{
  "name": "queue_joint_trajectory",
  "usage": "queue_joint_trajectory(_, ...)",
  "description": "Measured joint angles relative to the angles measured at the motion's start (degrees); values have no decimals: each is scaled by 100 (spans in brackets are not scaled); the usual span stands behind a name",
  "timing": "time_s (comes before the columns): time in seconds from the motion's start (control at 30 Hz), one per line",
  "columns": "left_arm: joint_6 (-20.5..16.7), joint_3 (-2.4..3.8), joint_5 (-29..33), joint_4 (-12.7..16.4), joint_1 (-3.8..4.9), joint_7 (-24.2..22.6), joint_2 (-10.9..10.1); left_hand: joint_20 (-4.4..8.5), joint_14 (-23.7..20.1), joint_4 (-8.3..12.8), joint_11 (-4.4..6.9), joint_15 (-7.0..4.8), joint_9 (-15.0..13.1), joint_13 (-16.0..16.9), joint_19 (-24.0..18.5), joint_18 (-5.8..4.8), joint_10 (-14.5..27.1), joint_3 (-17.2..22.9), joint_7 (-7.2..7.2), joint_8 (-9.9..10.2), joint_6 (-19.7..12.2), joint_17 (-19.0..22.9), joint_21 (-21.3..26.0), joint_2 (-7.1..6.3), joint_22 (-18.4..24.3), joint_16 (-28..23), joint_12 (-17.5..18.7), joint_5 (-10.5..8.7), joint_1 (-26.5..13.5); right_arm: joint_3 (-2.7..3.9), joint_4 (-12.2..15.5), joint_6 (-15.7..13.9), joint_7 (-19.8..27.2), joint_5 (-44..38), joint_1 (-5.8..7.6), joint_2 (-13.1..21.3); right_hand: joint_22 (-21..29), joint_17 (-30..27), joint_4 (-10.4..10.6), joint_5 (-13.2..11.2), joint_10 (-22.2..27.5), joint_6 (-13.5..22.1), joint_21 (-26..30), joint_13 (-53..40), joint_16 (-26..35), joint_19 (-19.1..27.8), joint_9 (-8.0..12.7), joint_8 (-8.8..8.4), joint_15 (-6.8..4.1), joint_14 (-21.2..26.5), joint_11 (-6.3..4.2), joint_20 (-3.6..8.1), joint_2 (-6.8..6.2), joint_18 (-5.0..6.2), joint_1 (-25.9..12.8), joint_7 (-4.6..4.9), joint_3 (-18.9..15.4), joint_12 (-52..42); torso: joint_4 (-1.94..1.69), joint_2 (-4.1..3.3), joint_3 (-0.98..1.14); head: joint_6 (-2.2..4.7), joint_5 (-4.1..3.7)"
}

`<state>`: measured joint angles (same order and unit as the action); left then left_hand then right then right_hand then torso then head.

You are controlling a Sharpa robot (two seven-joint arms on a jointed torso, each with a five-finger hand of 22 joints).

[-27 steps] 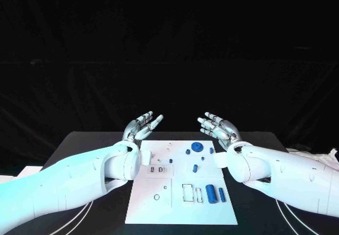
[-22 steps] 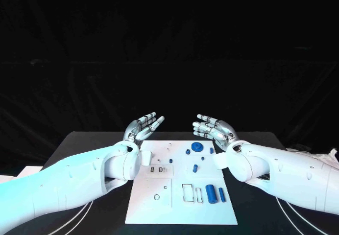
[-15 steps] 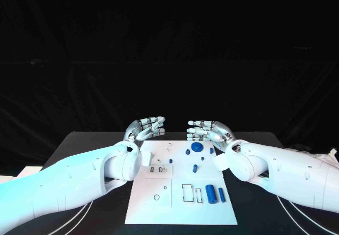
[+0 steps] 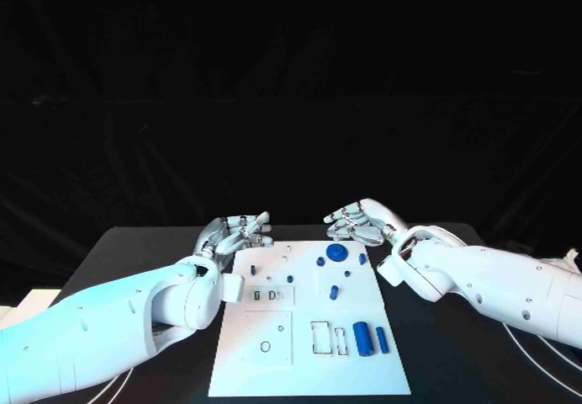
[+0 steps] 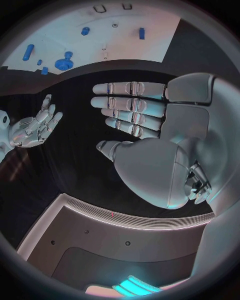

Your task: Assemble the parts on the task board

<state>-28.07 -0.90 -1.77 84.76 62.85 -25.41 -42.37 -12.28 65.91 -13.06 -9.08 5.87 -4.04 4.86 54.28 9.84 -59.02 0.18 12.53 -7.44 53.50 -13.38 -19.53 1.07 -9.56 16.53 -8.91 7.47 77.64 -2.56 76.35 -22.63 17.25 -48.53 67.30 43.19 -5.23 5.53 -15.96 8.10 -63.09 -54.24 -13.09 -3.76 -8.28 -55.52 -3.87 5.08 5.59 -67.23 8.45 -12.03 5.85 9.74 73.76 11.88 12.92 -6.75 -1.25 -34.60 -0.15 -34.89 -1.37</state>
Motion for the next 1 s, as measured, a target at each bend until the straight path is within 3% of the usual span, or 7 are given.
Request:
queue_joint_trajectory(0.2, 68, 34, -12, 372, 18, 18, -247, 82, 159, 37, 59, -74, 0, 62, 204, -1, -140, -40, -45, 0, 129, -297, -106, 46, -65, 297, -107, 0, 46, 8, -69, -3, -439, -932, 126, -39, -109, 283, 0, 24, -304, -197, -292, -12, -377, -471, 0, 0, -209, -787, -141, 210, -151, 0, 1, -94, 0, 48, -48, -174, 8, 55, -58)
queue_joint_trajectory(0.37, 143, 76, -18, 717, 47, 54, -461, 115, 192, 38, 79, -106, 0, 83, 278, -1, -160, -70, -65, 0, 149, -507, -212, 75, -119, 544, -131, 0, 75, 11, -136, 127, -910, -1803, 221, -104, -289, 586, 12, 77, -492, -307, -675, -21, -719, -936, 1, -30, -360, -1177, -239, 410, -204, 0, 9, -164, -12, 93, -49, -310, 3, 100, -98)
queue_joint_trajectory(0.43, 170, 88, -19, 820, 57, 68, -508, 132, 192, 54, 79, -106, 0, 83, 296, -2, -160, -87, -65, 0, 149, -535, -215, 75, -124, 566, -131, 0, 75, 11, -145, 207, -1096, -2099, 251, -120, -583, 1025, 66, 180, -687, -419, -1247, -34, -1157, -1446, 1, -97, -524, -1583, -324, 649, -321, 0, 0, -236, -66, 168, -49, -350, 0, 116, -112)
queue_joint_trajectory(0.57, 216, 96, -4, 1074, 65, 105, -610, 129, 192, 63, 79, -106, -1, 89, 340, -1, -160, -96, -65, 0, 149, -621, -244, 75, -152, 680, -131, 0, 75, 11, -134, 397, -1504, -2711, 315, -156, -814, 1461, 152, 209, -721, -455, -1655, -34, -1635, -1626, 1, -101, -581, -1661, -358, 776, -388, 0, -66, -272, -26, 253, -55, -434, -2, 153, -140)
queue_joint_trajectory(0.67, 251, 100, 22, 1275, 68, 130, -680, 129, 192, 69, 79, -106, -1, 89, 340, -1, -160, -103, -65, 0, 149, -674, -280, 75, -163, 731, -131, 0, 75, 12, -93, 511, -1763, -3116, 332, -171, -1002, 1891, 228, 209, -704, -496, -1970, -17, -2169, -1673, 1, -101, -581, -1660, -386, 781, -416, 0, -95, -289, 88, 278, -66, -503, -8, 176, -188)
queue_joint_trajectory(0.87, 306, 108, 79, 1479, 69, 168, -776, 129, 191, 69, 79, -106, -1, 89, 339, -1, -160, -103, -65, 0, 149, -713, -281, 75, -170, 765, -131, 0, 75, 11, -56, 681, -2065, -3677, 358, -225, -1440, 3963, 370, 233, -573, -523, -2651, -16, -4275, -1670, 2, -101, -581, -1660, -358, 779, -569, 0, -189, -299, 447, 278, -97, -614, -12, 187, -241)
queue_joint_trajectory(1.0, 329, 121, 111, 1557, 75, 183, -830, 129, 170, 85, 74, -128, -1, 95, 339, -1, -155, -118, -65, 0, 148, -732, -281, 75, -178, 803, -131, 0, 75, 11, -26, 764, -2162, -3895, 373, -247, -1643, 4639, 482, 233, -484, -523, -2956, -6, -4939, -1556, 2, -101, -581, -1660, -347, 751, -642, 0, -217, -299, 592, 278, -112, -677, -12, 193, -249)
